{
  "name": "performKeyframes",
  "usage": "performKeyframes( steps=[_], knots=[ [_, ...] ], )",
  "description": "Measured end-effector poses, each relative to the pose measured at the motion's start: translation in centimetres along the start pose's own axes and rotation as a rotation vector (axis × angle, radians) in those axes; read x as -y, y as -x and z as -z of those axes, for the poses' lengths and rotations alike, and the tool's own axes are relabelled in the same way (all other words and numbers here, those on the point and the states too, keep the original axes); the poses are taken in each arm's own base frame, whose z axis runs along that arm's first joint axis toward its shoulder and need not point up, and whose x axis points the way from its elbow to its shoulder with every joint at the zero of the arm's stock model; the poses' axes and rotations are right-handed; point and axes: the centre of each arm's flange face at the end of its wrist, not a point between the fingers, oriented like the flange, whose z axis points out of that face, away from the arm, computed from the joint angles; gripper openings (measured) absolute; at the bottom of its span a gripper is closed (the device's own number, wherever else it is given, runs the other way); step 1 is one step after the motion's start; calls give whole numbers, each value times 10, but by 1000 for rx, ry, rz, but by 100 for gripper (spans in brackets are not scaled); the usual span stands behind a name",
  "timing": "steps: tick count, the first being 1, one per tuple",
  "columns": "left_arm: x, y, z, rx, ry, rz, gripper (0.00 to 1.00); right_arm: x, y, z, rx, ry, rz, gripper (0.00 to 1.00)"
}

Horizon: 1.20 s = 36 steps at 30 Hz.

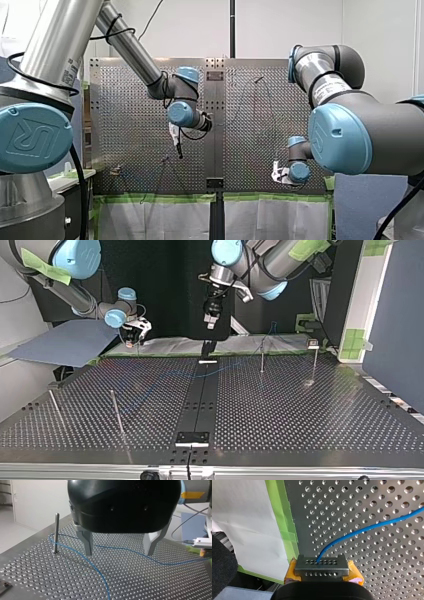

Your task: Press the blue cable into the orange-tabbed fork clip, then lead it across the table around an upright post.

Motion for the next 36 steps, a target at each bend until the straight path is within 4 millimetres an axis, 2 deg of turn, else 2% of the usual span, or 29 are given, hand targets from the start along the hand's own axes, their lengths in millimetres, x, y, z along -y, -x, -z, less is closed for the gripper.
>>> performKeyframes(
  steps=[21,36],
  knots=[
    [-36,-40,39,4,12,-34,100,1,0,0,4,-1,1,2],
    [-63,-65,73,6,19,-59,100,2,0,1,8,-2,3,2]
  ],
)
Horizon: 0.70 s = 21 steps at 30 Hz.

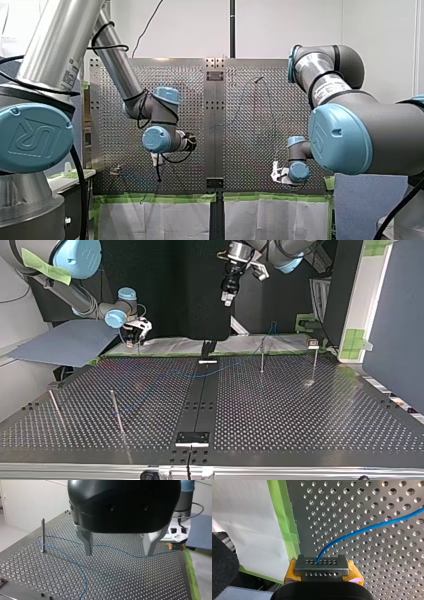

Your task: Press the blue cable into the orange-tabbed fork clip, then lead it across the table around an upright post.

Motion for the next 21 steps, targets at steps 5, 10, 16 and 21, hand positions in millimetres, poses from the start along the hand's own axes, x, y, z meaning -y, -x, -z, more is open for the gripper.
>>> performKeyframes(
  steps=[5,10,16,21],
  knots=[
    [-8,-8,13,0,-1,-5,100,0,0,0,0,0,0,2],
    [-16,-15,25,-2,-6,-13,100,0,0,0,0,0,2,2],
    [-25,-23,41,-3,-10,-21,100,1,0,0,-1,-2,6,2],
    [-32,-29,54,-3,-11,-37,100,4,-2,0,-4,-6,24,2]
  ],
)
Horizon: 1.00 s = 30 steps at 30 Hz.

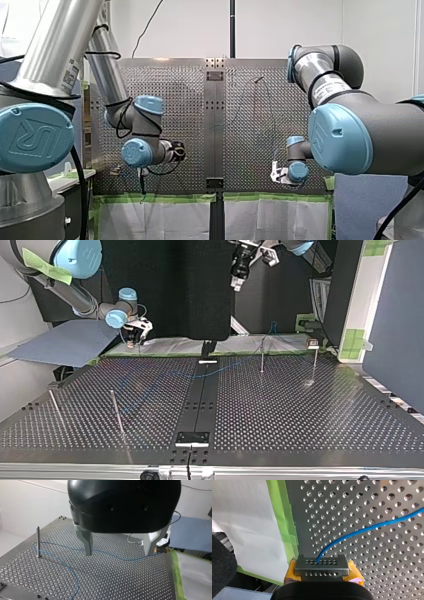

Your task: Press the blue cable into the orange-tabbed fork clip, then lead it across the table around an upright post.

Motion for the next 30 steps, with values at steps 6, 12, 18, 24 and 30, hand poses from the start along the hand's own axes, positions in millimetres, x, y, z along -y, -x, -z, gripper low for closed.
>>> performKeyframes(
  steps=[6,12,18,24,30],
  knots=[
    [-7,-5,14,1,0,-3,100,3,0,1,9,-3,26,2],
    [-9,-6,17,2,0,-2,100,3,0,2,12,-3,28,2],
    [-9,-6,17,2,0,-2,100,3,0,2,12,-3,28,2],
    [-9,-6,18,2,0,-2,100,3,0,2,12,-3,28,2],
    [-9,-6,18,2,0,-2,100,3,0,2,12,-3,28,2]
  ],
)
